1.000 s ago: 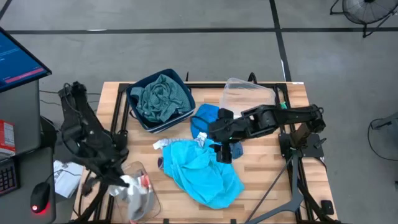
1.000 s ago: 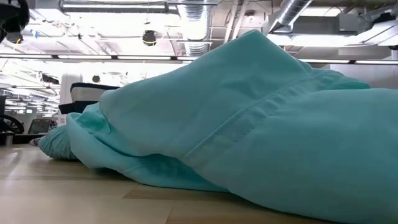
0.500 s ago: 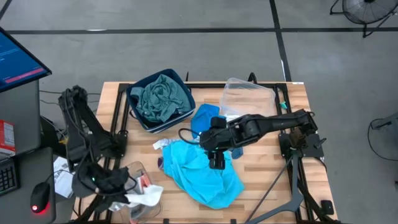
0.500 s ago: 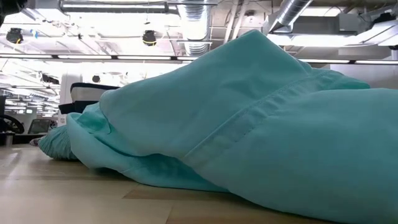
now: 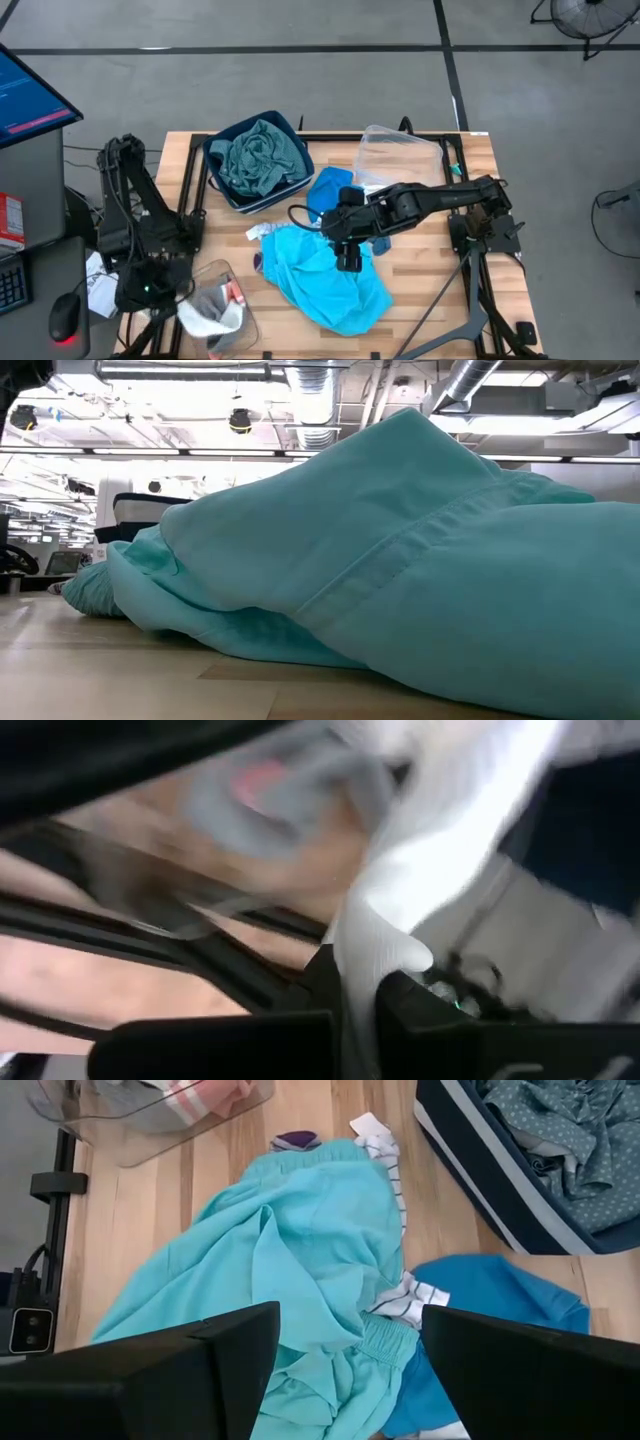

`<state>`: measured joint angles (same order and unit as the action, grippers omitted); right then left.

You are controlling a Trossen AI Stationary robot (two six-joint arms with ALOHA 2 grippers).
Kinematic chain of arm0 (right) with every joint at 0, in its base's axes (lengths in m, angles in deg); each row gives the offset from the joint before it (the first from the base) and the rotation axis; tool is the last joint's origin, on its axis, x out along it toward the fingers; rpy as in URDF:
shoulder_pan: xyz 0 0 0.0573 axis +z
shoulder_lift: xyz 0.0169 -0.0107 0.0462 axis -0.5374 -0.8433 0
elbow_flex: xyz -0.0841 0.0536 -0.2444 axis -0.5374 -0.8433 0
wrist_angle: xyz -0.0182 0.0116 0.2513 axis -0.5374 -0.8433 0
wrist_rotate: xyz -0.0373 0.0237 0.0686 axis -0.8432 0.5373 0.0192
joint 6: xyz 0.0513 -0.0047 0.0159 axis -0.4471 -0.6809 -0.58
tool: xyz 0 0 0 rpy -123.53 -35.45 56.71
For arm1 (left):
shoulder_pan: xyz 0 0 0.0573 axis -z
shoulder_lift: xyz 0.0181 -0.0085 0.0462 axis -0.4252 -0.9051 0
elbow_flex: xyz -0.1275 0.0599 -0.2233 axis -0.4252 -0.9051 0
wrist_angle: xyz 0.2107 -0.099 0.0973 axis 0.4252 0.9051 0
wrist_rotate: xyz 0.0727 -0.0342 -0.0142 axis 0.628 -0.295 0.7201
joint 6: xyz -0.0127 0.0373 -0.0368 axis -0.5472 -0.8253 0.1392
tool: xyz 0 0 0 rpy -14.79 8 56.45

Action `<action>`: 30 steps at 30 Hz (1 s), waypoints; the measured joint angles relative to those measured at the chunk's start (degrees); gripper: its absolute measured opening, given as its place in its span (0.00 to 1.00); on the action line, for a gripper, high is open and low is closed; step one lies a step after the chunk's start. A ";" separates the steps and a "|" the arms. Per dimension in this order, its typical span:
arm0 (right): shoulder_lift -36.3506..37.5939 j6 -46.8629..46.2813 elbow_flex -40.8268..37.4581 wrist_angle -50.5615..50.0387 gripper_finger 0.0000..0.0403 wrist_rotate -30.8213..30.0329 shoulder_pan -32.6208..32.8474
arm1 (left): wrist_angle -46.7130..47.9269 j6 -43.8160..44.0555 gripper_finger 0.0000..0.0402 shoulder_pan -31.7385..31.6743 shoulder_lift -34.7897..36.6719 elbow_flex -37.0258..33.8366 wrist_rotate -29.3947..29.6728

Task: Pick & Place Cloths
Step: Put the white and gray sock into the transparent bin

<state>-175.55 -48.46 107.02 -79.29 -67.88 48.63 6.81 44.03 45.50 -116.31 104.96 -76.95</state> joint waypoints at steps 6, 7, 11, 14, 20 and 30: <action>0.00 0.00 0.00 -0.01 0.59 0.00 0.00 | 9.66 2.27 0.00 -2.33 -0.80 -0.01 -1.88; 0.00 0.00 0.00 0.00 0.59 0.00 0.00 | 10.37 2.27 0.00 -2.98 -1.30 -0.02 -2.78; 0.00 0.02 0.00 0.00 0.59 0.00 0.00 | 8.29 1.69 0.00 -5.46 -3.48 -0.02 0.94; 0.00 0.02 0.00 0.00 0.59 0.00 0.00 | 3.05 -1.65 0.00 -7.24 -5.14 -0.02 6.66; 0.00 0.02 0.00 0.00 0.59 0.00 0.00 | 0.14 -3.82 0.00 -10.37 -10.61 -0.02 4.42; 0.00 0.02 0.00 0.04 0.59 -0.02 0.00 | -3.01 -4.70 0.05 -10.43 -19.05 -0.02 7.20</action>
<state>-175.55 -48.44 107.02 -79.25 -67.91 48.63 3.80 39.33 35.07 -135.36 104.94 -69.76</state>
